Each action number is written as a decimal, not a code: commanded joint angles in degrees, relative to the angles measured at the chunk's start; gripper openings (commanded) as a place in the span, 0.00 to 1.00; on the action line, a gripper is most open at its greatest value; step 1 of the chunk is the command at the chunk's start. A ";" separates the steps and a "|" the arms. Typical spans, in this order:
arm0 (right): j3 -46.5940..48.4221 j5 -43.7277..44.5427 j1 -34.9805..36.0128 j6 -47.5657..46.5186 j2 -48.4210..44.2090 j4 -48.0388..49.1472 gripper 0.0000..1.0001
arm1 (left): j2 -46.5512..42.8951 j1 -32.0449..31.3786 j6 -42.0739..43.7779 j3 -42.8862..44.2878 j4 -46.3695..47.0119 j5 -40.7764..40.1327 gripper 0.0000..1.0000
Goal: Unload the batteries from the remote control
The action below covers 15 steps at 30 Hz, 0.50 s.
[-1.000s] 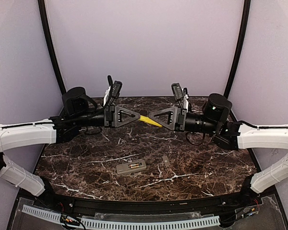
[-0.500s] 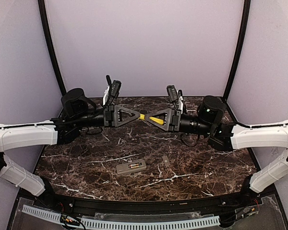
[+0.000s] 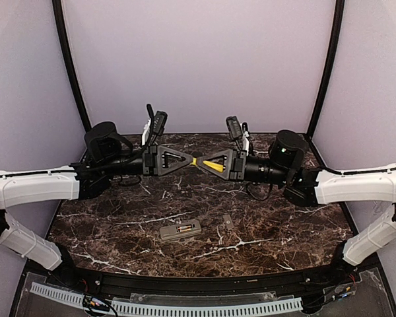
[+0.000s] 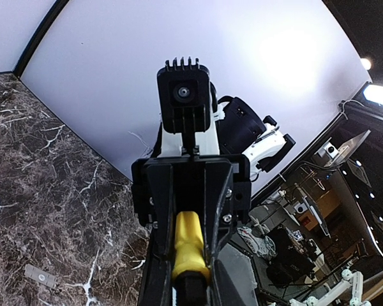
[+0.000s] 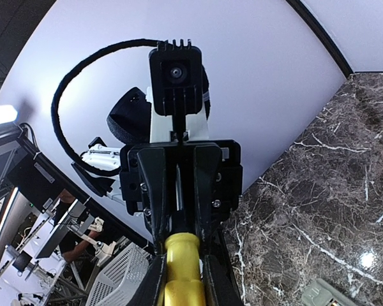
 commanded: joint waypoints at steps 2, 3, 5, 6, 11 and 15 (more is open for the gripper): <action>2.39 -1.75 0.50 -0.80 0.85 0.88 0.13 | 0.07 0.19 0.73 -0.76 1.08 -0.14 0.00; 2.40 -1.97 0.51 -0.82 0.93 1.00 0.10 | 0.11 0.24 0.73 -0.71 1.05 -0.20 0.00; 2.27 -2.24 0.52 -0.82 1.00 1.10 0.05 | 0.25 0.24 0.80 -0.65 1.04 -0.26 0.00; 2.16 -2.27 0.50 -0.83 1.02 1.14 0.03 | 0.28 0.22 0.82 -0.57 1.01 -0.17 0.00; 1.70 -1.37 0.47 -1.80 -0.01 -0.10 0.00 | -0.14 0.26 2.12 -0.16 -0.29 -0.11 0.27; 1.84 2.54 0.50 -4.94 -2.69 -7.22 0.00 | -2.09 0.28 5.92 0.22 -5.97 -1.23 0.80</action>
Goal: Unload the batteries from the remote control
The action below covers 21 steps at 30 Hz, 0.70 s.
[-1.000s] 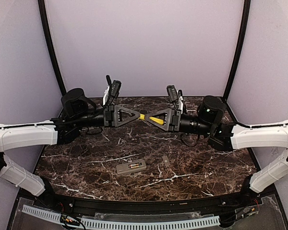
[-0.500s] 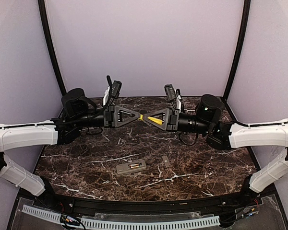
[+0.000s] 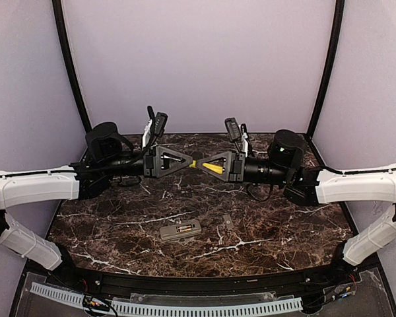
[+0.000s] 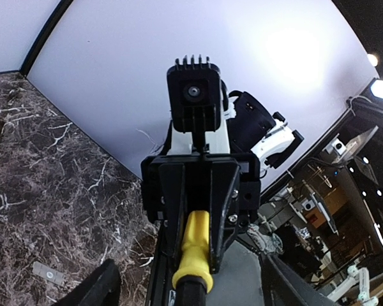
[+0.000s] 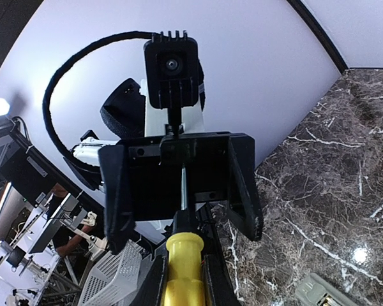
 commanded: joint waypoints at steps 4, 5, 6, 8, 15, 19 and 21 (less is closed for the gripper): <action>1.54 7.81 0.42 -6.91 -6.19 -14.56 0.00 | -5.53 0.28 8.93 -0.51 -13.80 -3.52 0.97; 1.40 9.14 0.41 -7.68 -7.11 -16.61 0.00 | -6.94 0.25 10.57 -1.09 -14.99 -3.84 0.98; 1.09 10.84 0.43 -8.55 -8.37 -18.46 0.00 | -7.78 0.24 11.41 -1.45 -17.64 -5.14 0.98; 0.64 13.26 0.42 -9.72 -9.91 -22.09 0.00 | -10.32 0.24 13.70 -2.60 -21.63 -7.59 0.99; 1.09 19.85 0.01 -12.89 -14.24 -32.56 0.00 | -17.92 0.28 22.25 -4.78 -37.90 -17.82 0.99; 1.61 22.10 -0.53 -13.47 -15.54 -36.82 0.00 | -18.98 0.24 27.34 -3.43 -49.40 -21.98 0.99; 1.88 22.81 -0.64 -13.59 -15.94 -38.92 0.00 | -18.95 0.24 29.50 -2.95 -52.84 -23.78 0.98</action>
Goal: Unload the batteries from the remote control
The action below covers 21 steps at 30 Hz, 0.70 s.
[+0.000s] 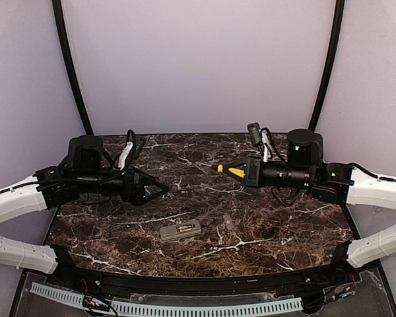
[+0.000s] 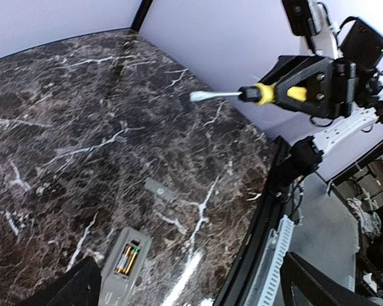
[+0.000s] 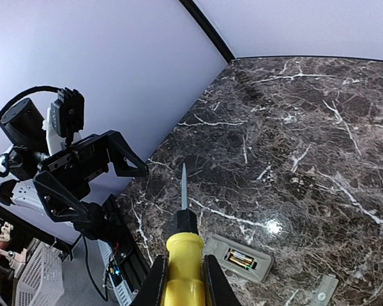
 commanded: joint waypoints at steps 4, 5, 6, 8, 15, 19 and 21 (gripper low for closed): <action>1.85 4.64 -0.56 -1.51 -2.67 -8.16 0.00 | 0.75 0.24 11.06 1.32 -18.12 -7.38 0.99; 1.92 4.82 -0.54 -1.50 -3.04 -9.06 0.00 | 1.06 0.24 11.60 1.49 -18.71 -7.44 0.98; 2.00 5.03 -0.56 -1.48 -3.49 -9.85 0.00 | 1.84 0.24 12.90 1.57 -19.97 -7.25 0.98; 2.19 5.57 -0.70 -1.67 -4.31 -11.67 0.00 | 3.29 0.25 14.92 1.80 -21.62 -6.88 0.99; 1.86 7.33 -1.05 -1.94 -7.30 -16.77 0.00 | 10.96 0.29 20.89 3.38 -26.02 -7.79 0.97; 2.46 6.76 -1.62 -2.82 -7.82 -19.75 0.00 | 15.19 0.27 24.10 3.72 -26.09 -6.79 0.97; 3.22 6.09 -2.21 -3.32 -7.73 -21.80 0.00 | 18.61 0.20 25.08 4.08 -26.65 -6.38 0.96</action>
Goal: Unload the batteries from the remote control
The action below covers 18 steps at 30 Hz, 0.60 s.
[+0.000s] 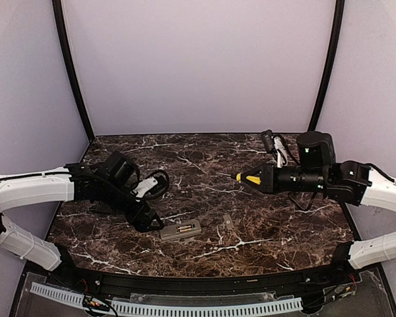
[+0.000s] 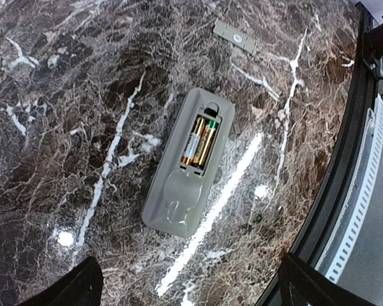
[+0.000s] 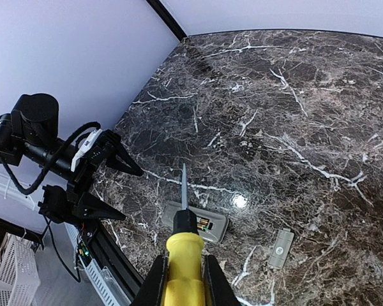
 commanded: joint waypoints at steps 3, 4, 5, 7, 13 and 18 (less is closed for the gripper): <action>3.95 -1.87 -2.29 -2.22 -0.33 -6.77 0.00 | 7.19 0.05 4.91 2.84 -3.92 1.95 0.94; 4.22 -2.94 -2.96 -2.48 -0.22 -7.62 0.00 | 8.65 -0.11 4.99 3.30 -3.93 2.34 0.93; 4.53 -4.27 -3.62 -2.74 -0.02 -8.43 0.00 | 9.34 -0.26 4.96 3.47 -3.80 2.37 0.92; 5.48 -6.63 -4.69 -3.51 0.79 -10.60 0.00 | 11.31 -0.76 4.88 3.86 -3.36 2.18 0.90; 9.79 -12.46 -6.06 -5.70 5.85 -16.55 0.00 | 14.45 -2.18 3.41 3.28 -1.59 -0.05 0.89; 14.60 -15.88 -6.06 -7.79 11.19 -20.00 0.00 | 13.75 -3.52 1.12 1.42 0.23 -2.93 0.88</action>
